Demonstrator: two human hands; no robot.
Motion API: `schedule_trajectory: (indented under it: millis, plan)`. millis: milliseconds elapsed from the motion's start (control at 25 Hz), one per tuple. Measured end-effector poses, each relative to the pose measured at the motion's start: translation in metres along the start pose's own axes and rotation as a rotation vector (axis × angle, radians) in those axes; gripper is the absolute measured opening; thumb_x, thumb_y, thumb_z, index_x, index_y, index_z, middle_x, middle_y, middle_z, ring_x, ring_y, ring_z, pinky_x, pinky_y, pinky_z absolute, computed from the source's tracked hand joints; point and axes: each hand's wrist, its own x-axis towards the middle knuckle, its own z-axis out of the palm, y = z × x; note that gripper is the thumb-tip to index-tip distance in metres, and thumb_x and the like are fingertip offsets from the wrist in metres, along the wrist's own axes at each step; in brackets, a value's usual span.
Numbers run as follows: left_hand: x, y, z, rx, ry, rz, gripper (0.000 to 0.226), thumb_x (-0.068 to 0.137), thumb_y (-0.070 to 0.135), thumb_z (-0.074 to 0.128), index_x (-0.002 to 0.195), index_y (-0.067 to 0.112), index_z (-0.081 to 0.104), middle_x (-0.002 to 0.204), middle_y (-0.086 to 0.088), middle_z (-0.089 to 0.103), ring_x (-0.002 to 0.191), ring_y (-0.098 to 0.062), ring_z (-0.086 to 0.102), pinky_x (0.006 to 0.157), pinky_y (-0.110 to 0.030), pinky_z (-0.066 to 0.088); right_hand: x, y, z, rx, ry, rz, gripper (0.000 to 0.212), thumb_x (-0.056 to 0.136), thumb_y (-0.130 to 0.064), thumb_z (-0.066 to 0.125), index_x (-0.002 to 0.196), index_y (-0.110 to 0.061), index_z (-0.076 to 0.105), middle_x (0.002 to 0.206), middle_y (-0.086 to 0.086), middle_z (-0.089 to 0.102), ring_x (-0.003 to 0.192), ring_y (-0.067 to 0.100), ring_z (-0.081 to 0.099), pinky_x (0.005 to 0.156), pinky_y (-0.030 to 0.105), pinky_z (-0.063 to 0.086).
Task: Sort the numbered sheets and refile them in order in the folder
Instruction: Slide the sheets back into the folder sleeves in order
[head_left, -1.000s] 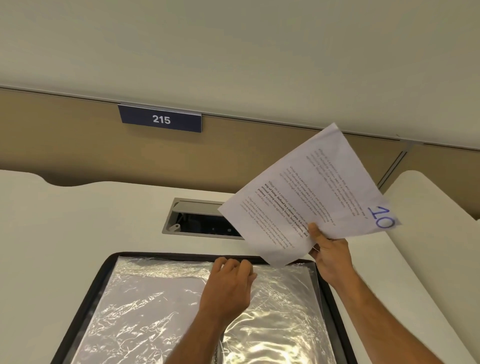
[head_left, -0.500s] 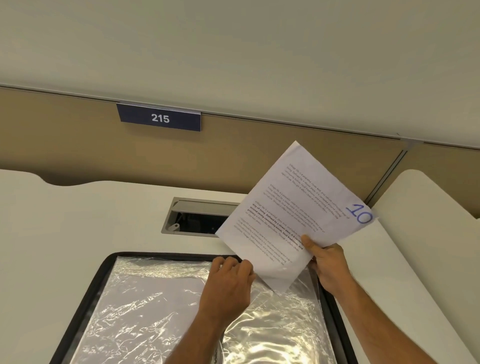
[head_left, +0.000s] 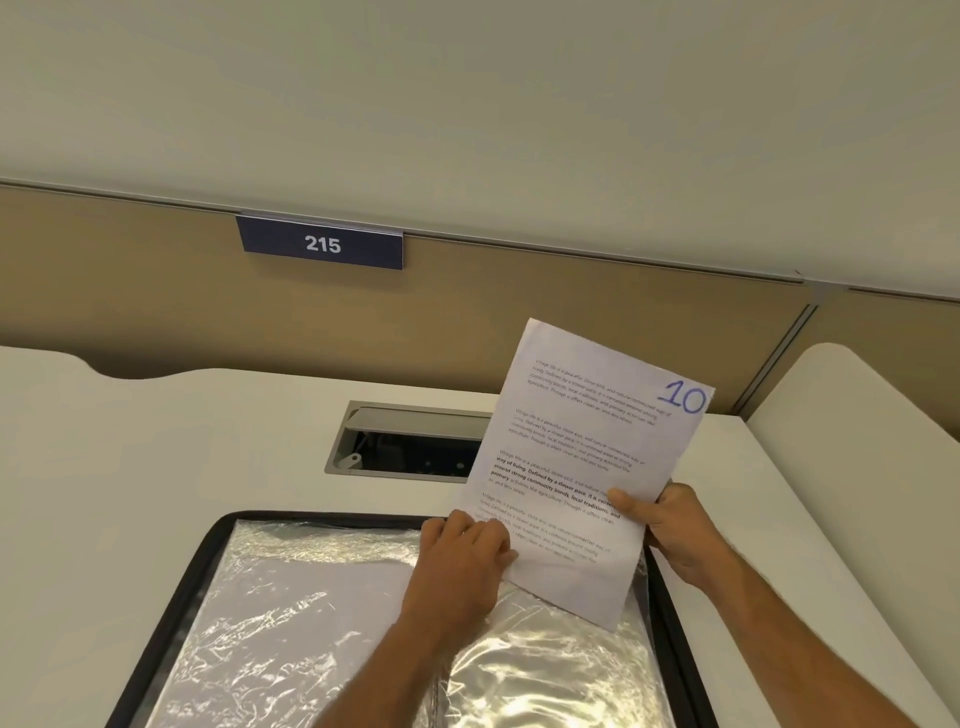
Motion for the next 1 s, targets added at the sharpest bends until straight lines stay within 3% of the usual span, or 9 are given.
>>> schedule_trajectory:
  millis: [80,160,280,440,640,760,880,1000]
  plan:
    - [0.007,-0.006,-0.011,-0.073,-0.03,-0.037,0.021,0.101,0.046,0.047,0.111,0.03,0.057,0.106,0.014,0.058,0.105,-0.011,0.042,0.102,-0.033,0.028,0.003,-0.004,0.001,-0.025,-0.001,0.009,0.108,0.028,-0.054,0.099,0.12,-0.008,0.068,0.112,0.008,0.076,0.098,0.026,0.074,0.069,0.033,0.061]
    - [0.016,-0.016,-0.022,-0.017,-0.083,-0.021,0.024,0.096,0.049,0.052,0.108,0.031,0.06,0.1,0.014,0.058,0.102,-0.01,0.042,0.102,-0.033,0.026,0.005,-0.008,0.001,-0.027,0.013,-0.003,0.109,0.025,-0.057,0.098,0.119,-0.009,0.068,0.11,0.007,0.076,0.096,0.025,0.074,0.067,0.032,0.061]
    - [0.026,-0.034,-0.033,0.063,-0.201,-0.016,0.016,0.092,0.044,0.056,0.099,0.03,0.06,0.097,0.014,0.06,0.1,-0.01,0.042,0.103,-0.036,0.028,0.006,-0.012,-0.001,-0.027,0.006,-0.007,0.11,0.027,-0.057,0.098,0.121,-0.009,0.067,0.111,0.006,0.076,0.097,0.025,0.074,0.068,0.033,0.061]
    - [0.033,-0.039,-0.039,-0.029,-0.273,-0.023,0.008,0.092,0.038,0.061,0.095,0.032,0.06,0.1,0.014,0.06,0.099,-0.008,0.043,0.103,-0.034,0.03,0.006,-0.015,0.0,-0.079,-0.064,0.025,0.112,0.028,-0.056,0.099,0.124,-0.01,0.066,0.113,0.007,0.075,0.1,0.027,0.073,0.071,0.036,0.062]
    - [0.035,-0.04,-0.04,-0.083,-0.283,-0.067,0.01,0.094,0.041,0.063,0.1,0.033,0.064,0.105,0.013,0.059,0.102,-0.009,0.043,0.103,-0.034,0.03,0.012,-0.024,-0.003,-0.081,-0.054,-0.012,0.106,0.023,-0.058,0.098,0.114,-0.012,0.069,0.106,0.004,0.077,0.092,0.024,0.075,0.065,0.033,0.062]
    - [0.035,-0.041,-0.041,-0.094,-0.295,-0.056,0.012,0.093,0.039,0.065,0.102,0.032,0.067,0.102,0.016,0.056,0.101,-0.007,0.045,0.104,-0.033,0.035,0.012,-0.025,-0.003,-0.089,-0.107,-0.004,0.101,0.038,-0.049,0.099,0.123,-0.007,0.065,0.11,0.008,0.076,0.097,0.027,0.074,0.069,0.036,0.062]
    - [0.036,-0.043,-0.045,-0.153,-0.332,-0.07,0.013,0.091,0.037,0.07,0.102,0.03,0.071,0.103,0.015,0.062,0.096,-0.006,0.053,0.1,-0.032,0.048,0.013,-0.021,-0.001,-0.137,-0.203,0.09,0.064,0.07,-0.023,0.088,0.127,-0.007,0.064,0.115,0.01,0.074,0.103,0.031,0.072,0.084,0.049,0.061]
    - [0.036,-0.041,-0.046,-0.188,-0.35,-0.078,0.013,0.091,0.036,0.07,0.102,0.029,0.07,0.117,0.011,0.065,0.096,-0.007,0.057,0.101,-0.032,0.051,0.011,-0.016,0.002,-0.227,-0.312,0.206,0.068,0.061,-0.028,0.092,0.122,-0.008,0.068,0.117,0.012,0.073,0.107,0.033,0.071,0.095,0.054,0.055]
